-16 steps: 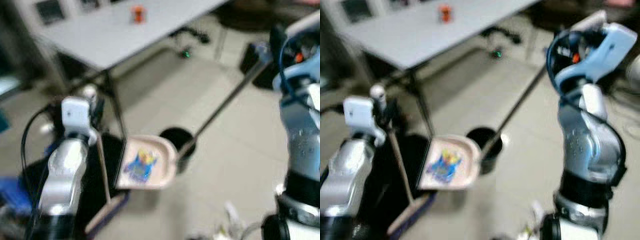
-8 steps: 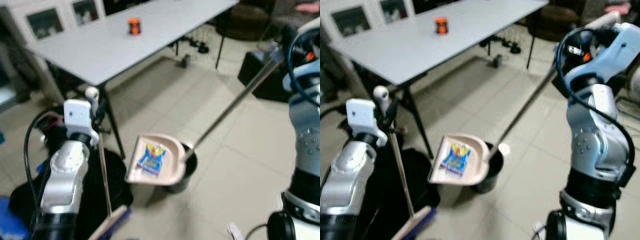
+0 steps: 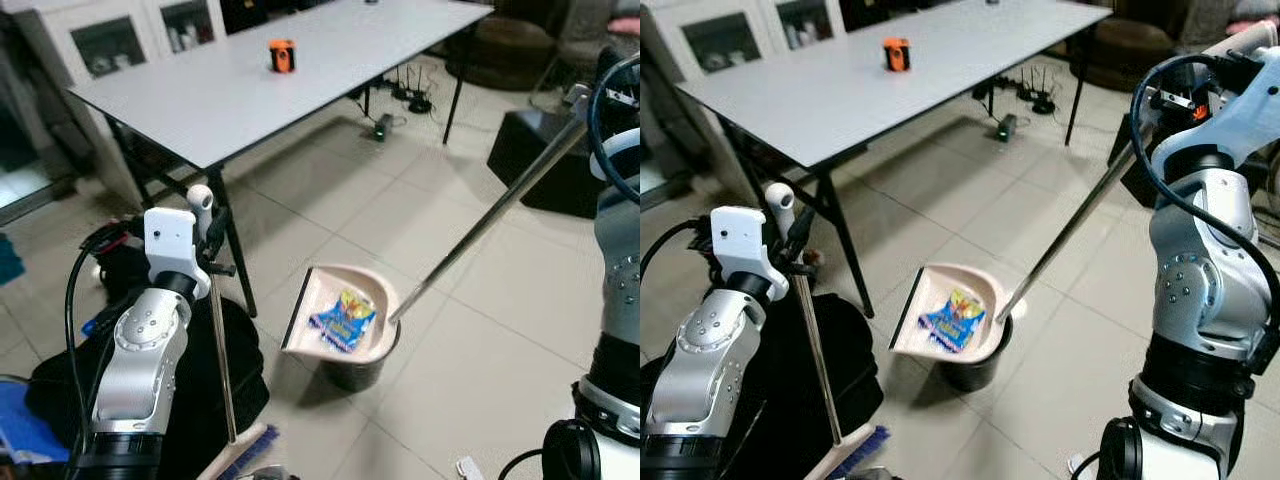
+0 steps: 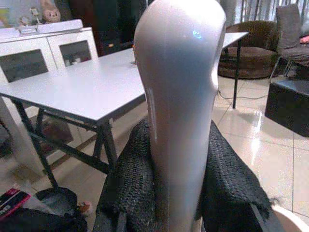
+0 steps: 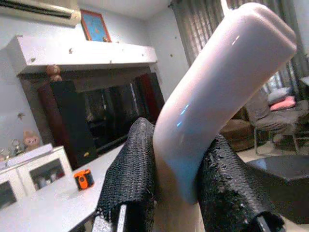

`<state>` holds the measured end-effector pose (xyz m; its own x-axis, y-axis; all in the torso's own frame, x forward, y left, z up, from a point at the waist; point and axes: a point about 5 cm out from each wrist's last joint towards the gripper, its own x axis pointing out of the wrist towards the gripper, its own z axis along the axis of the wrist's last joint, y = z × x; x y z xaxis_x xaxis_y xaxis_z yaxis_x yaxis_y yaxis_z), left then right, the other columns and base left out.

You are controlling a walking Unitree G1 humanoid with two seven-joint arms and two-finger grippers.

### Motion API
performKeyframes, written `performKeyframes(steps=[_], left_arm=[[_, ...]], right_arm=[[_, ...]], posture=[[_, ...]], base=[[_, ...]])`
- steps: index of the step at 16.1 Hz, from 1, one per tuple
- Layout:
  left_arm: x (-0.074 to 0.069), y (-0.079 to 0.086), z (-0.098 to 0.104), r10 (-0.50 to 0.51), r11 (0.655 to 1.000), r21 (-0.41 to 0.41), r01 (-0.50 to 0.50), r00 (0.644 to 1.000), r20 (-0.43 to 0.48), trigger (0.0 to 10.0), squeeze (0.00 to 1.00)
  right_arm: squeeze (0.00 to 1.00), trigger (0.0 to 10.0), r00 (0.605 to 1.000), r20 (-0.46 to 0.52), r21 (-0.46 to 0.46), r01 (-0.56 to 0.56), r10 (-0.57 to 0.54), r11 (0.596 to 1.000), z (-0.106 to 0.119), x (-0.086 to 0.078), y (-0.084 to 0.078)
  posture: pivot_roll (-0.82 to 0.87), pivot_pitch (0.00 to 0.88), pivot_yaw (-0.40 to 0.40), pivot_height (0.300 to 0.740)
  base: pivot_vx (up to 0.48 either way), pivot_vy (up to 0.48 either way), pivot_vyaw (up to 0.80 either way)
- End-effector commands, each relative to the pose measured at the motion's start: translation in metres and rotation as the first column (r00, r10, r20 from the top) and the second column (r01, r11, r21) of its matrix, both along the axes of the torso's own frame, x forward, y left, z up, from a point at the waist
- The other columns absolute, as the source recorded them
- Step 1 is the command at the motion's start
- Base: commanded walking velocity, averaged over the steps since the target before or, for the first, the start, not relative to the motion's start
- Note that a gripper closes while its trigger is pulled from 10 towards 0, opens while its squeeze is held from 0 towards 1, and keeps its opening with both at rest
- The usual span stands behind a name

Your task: Sweep floor

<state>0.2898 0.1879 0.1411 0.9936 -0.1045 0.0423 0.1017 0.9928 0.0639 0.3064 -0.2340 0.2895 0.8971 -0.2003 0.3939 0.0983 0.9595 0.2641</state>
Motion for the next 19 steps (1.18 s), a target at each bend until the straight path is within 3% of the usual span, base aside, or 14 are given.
performKeyframes(steps=[1, 4, 9, 13, 19], left_arm=[[0.0, 0.001, 0.009, 0.005, 1.0, -0.005, -0.005, 1.0, 0.028, 10.0, 0.0], [-0.001, 0.001, 0.008, 0.01, 1.0, -0.007, -0.01, 1.0, 0.024, 10.0, 0.0], [-0.001, 0.0, 0.008, 0.011, 1.0, 0.0, -0.011, 1.0, 0.027, 10.0, 0.0], [0.0, 0.0, 0.009, 0.016, 1.0, 0.001, -0.016, 0.999, 0.035, 10.0, 0.0], [-0.001, 0.002, 0.011, 0.025, 1.0, 0.002, -0.025, 0.999, 0.046, 10.0, 0.0]], right_arm=[[0.0, 10.0, 0.996, 0.086, -0.01, 0.017, -0.016, 1.0, 0.016, -0.002, 0.001], [0.0, 10.0, 0.99, 0.143, -0.086, 0.005, 0.008, 0.996, 0.022, 0.004, 0.011], [0.0, 10.0, 0.976, 0.186, -0.281, -0.058, 0.113, 0.958, 0.019, 0.015, 0.043], [0.0, 10.0, 0.943, 0.236, -0.438, -0.113, 0.235, 0.892, 0.01, 0.019, 0.08], [0.0, 10.0, 0.879, 0.263, -0.575, -0.188, 0.397, 0.796, -0.011, 0.018, 0.126]], posture=[[0.0, 0.0, 0.045, 0.74], [0.0, 0.0, 0.049, 0.74], [0.0, 0.0, 0.049, 0.74], [0.0, 0.0, 0.049, 0.74], [0.01, 0.0, 0.041, 0.74]], base=[[0.0, 0.0, 0.0], [0.0, 0.0, 0.0], [0.0, 0.0, 0.0], [0.0, 0.0, 0.0], [0.0, 0.0, 0.0]])
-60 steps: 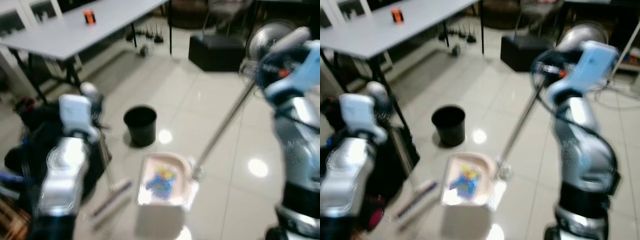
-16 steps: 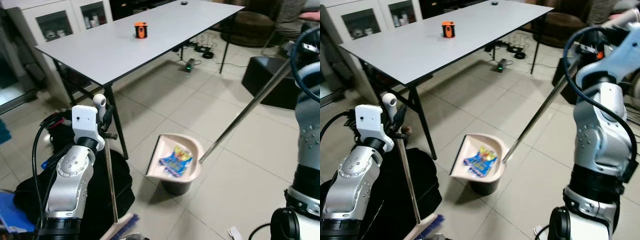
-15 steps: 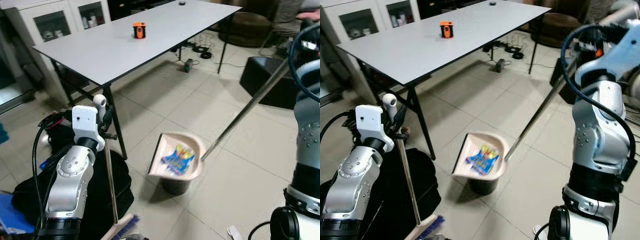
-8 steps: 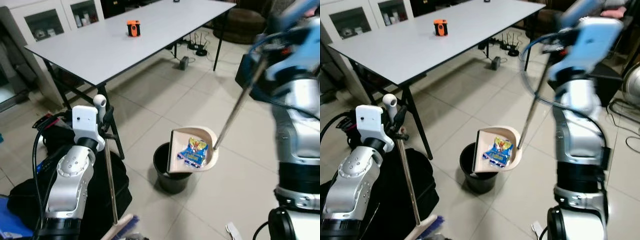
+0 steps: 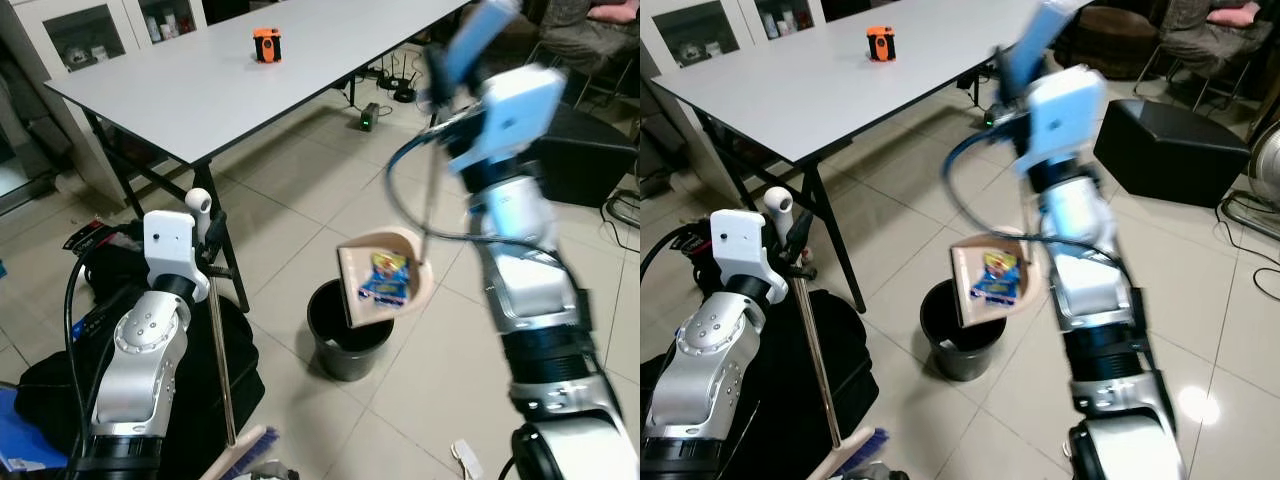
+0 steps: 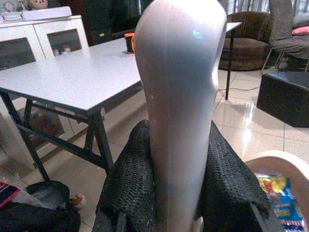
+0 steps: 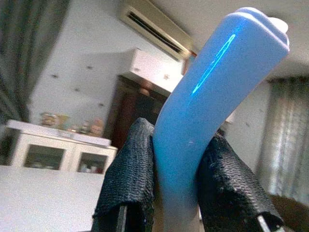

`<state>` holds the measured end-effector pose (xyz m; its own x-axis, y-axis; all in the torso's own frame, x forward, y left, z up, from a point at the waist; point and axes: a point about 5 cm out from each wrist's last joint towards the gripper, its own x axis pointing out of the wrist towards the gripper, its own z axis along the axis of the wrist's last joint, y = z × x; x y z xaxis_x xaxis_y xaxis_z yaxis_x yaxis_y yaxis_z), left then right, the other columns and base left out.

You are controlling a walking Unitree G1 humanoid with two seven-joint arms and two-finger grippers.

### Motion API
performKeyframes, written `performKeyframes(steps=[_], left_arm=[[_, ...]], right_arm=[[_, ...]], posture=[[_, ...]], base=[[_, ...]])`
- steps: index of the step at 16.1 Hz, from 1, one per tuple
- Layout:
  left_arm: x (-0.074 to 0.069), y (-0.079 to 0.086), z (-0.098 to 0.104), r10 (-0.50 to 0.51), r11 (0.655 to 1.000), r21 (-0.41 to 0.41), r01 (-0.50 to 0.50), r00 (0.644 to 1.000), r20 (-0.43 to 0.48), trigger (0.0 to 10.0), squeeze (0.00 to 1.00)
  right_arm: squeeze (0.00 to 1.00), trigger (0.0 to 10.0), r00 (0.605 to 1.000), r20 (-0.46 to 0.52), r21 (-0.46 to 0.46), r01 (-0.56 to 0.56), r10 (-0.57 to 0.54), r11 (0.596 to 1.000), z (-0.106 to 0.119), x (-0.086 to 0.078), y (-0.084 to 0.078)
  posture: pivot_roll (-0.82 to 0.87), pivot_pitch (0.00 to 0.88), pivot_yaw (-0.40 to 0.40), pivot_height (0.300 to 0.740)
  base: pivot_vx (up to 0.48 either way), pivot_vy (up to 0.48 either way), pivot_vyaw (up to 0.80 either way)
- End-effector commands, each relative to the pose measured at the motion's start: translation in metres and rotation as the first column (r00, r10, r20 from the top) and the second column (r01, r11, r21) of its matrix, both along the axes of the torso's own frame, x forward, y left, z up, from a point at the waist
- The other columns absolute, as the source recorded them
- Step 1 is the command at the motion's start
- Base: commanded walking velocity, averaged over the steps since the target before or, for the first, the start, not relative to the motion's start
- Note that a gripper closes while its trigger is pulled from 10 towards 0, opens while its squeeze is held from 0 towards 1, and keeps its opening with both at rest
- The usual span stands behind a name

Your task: Sweep floor

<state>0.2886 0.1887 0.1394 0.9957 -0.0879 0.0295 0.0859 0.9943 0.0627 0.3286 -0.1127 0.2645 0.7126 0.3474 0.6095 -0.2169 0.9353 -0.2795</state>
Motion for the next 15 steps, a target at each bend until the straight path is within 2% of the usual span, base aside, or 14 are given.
performKeyframes(steps=[1, 3, 6, 10, 15], left_arm=[[0.0, 0.002, 0.013, 0.011, 1.0, 0.004, -0.011, 0.998, 0.06, 10.0, 0.0], [-0.001, 0.002, 0.013, 0.015, 1.0, 0.007, -0.015, 0.998, 0.062, 10.0, 0.0], [-0.001, 0.002, 0.013, 0.013, 1.0, 0.009, -0.014, 0.998, 0.062, 10.0, 0.0], [-0.001, 0.001, 0.012, 0.007, 1.0, 0.012, -0.008, 0.998, 0.062, 10.0, 0.0], [-0.001, 0.0, 0.011, -0.001, 1.0, 0.015, 0.0, 0.998, 0.059, 10.0, 0.0]], right_arm=[[0.0, 10.0, 0.994, 0.094, -0.052, -0.046, 0.05, 0.998, 0.009, -0.006, 0.013], [0.0, 10.0, 0.985, 0.12, -0.137, -0.11, 0.126, 0.985, -0.002, -0.012, 0.032], [0.0, 10.0, 0.974, 0.132, -0.182, -0.161, 0.186, 0.97, -0.013, -0.018, 0.047], [0.0, 10.0, 0.966, 0.122, -0.26, -0.192, 0.23, 0.946, -0.027, -0.023, 0.059], [0.0, 10.0, 0.967, 0.115, -0.352, -0.173, 0.226, 0.92, -0.041, -0.026, 0.063]], posture=[[0.02, 0.0, 0.039, 0.74], [0.02, 0.0, 0.034, 0.74], [0.02, 0.0, 0.033, 0.74], [0.02, 0.0, 0.031, 0.74], [0.02, 0.0, 0.032, 0.74]], base=[[0.0, 0.0, 0.0], [0.0, 0.0, 0.0], [0.0, 0.0, 0.0], [0.0, 0.0, 0.0], [0.0, 0.0, 0.0]])
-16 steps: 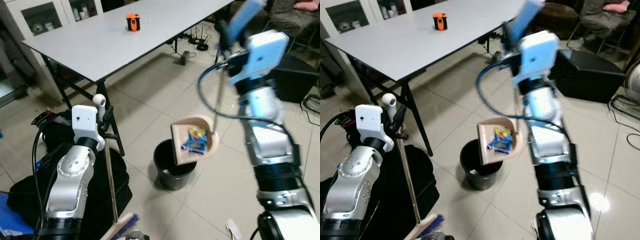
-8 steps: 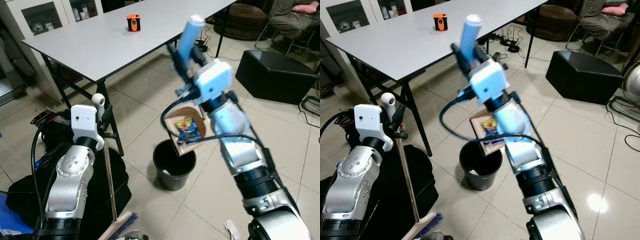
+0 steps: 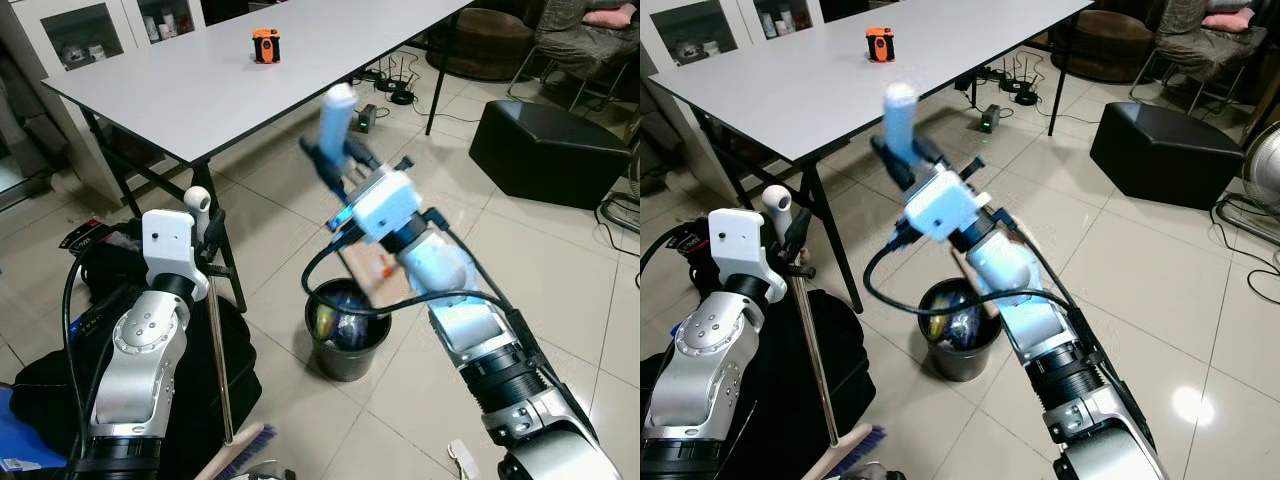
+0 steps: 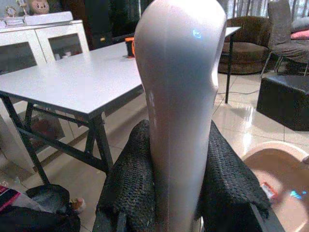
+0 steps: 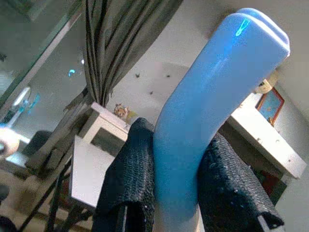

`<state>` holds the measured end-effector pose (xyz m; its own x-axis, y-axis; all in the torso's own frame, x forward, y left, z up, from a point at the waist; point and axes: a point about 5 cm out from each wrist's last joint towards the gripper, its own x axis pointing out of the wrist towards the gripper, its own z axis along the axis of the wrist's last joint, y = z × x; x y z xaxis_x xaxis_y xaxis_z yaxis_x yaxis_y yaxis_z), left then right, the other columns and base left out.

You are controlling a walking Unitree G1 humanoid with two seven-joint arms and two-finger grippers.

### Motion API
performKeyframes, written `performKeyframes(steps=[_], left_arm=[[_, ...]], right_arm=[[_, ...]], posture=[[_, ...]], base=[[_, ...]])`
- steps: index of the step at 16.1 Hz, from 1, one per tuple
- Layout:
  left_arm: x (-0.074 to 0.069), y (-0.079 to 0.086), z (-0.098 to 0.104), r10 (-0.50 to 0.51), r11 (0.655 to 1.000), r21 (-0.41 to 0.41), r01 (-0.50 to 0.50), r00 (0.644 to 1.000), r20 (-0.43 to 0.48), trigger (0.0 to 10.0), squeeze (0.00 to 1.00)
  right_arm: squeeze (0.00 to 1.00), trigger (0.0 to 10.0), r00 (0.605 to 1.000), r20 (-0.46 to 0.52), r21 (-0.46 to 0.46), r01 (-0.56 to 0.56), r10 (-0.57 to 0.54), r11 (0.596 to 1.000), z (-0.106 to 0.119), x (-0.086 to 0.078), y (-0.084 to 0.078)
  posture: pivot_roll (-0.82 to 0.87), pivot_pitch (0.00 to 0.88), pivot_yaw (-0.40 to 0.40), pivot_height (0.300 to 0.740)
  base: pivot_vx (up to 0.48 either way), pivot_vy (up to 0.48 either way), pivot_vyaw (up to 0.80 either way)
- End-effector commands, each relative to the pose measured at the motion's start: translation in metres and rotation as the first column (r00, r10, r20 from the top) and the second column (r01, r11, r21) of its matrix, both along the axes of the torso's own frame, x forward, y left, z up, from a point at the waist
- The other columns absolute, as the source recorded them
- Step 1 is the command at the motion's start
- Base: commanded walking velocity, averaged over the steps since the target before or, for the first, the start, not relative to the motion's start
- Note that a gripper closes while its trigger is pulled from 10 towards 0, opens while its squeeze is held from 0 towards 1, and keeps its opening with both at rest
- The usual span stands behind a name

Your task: Sweep floor

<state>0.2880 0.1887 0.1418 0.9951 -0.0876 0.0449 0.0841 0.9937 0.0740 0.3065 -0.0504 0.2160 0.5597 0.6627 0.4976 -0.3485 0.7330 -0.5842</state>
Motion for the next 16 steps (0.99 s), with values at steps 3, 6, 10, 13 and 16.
performKeyframes(steps=[3, 6, 10, 13, 16], left_arm=[[0.0, -0.002, 0.008, -0.009, 1.0, 0.001, 0.009, 0.999, 0.041, 10.0, 0.0], [0.002, -0.009, 0.005, -0.057, 0.998, -0.009, 0.057, 0.998, 0.006, 10.0, 0.0], [0.004, -0.016, 0.007, -0.082, 0.996, -0.019, 0.082, 0.997, 0.014, 10.0, 0.0], [0.003, -0.017, 0.007, -0.086, 0.996, -0.019, 0.086, 0.996, 0.013, 10.0, 0.0], [0.002, -0.017, 0.007, -0.091, 0.996, -0.021, 0.092, 0.996, 0.013, 10.0, 0.0]], right_arm=[[0.0, 10.0, 0.995, 0.096, -0.034, 0.022, -0.019, 0.999, 0.011, -0.001, -0.002], [0.0, 10.0, 0.968, 0.151, 0.086, 0.187, -0.198, 0.979, 0.052, 0.011, -0.035], [0.0, 10.0, 0.914, 0.128, 0.22, 0.354, -0.386, 0.909, 0.09, 0.016, -0.083], [0.0, 10.0, 0.861, 0.074, 0.222, 0.477, -0.503, 0.85, 0.091, 0.016, -0.112], [0.0, 10.0, 0.767, 0.0, 0.173, 0.631, -0.641, 0.756, 0.081, 0.019, -0.143]], posture=[[0.02, 0.0, 0.034, 0.74], [-0.01, 0.0, 0.033, 0.74], [-0.05, 0.0, 0.03, 0.74], [-0.06, 0.0, 0.036, 0.74], [-0.05, 0.0, 0.03, 0.74]], base=[[0.0, 0.0, 0.0], [0.0, 0.0, 0.0], [0.0, 0.0, 0.0], [0.0, 0.0, 0.0], [0.0, 0.0, 0.0]])
